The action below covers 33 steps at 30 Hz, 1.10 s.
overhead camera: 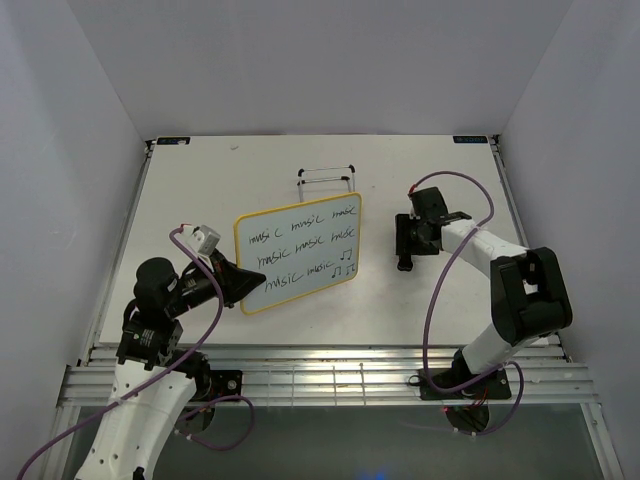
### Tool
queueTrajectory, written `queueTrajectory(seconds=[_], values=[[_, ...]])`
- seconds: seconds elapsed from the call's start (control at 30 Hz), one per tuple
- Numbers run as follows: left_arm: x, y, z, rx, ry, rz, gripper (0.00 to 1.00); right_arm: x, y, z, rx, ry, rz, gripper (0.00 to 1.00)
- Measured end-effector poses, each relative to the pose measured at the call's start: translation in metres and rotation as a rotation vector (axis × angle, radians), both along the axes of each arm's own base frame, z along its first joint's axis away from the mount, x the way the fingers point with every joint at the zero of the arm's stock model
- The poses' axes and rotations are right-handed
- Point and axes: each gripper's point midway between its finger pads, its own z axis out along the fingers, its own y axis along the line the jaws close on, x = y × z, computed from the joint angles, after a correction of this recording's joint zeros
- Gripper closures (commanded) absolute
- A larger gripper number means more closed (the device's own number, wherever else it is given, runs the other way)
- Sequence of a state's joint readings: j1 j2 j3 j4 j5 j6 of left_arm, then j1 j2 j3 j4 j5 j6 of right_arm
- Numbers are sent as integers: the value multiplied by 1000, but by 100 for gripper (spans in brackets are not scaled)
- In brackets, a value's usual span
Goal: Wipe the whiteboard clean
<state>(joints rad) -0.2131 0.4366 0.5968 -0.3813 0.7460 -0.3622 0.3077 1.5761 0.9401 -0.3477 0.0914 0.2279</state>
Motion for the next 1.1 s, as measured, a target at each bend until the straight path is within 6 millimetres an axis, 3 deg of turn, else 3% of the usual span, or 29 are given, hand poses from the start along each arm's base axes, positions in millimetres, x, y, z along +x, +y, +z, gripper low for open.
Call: queueTrajectory(seconds=[0.3,0.63,0.83,0.97,1.1], values=[[-1,0,0,-1,-2,-2,100,0,9,-14,-26,32,25,46],[3,-1,-5,2,15,0,100,0,7,-16,-48,30,16,74],[12,1,-13,8,55,33,100,-1,7,-13,-49,26,18,74],[25,-2,-22,-16,122,54,100,-3,10,22,-16,-49,32,73],[36,-9,-52,-81,231,63,100,-10,40,96,120,-258,144,73]])
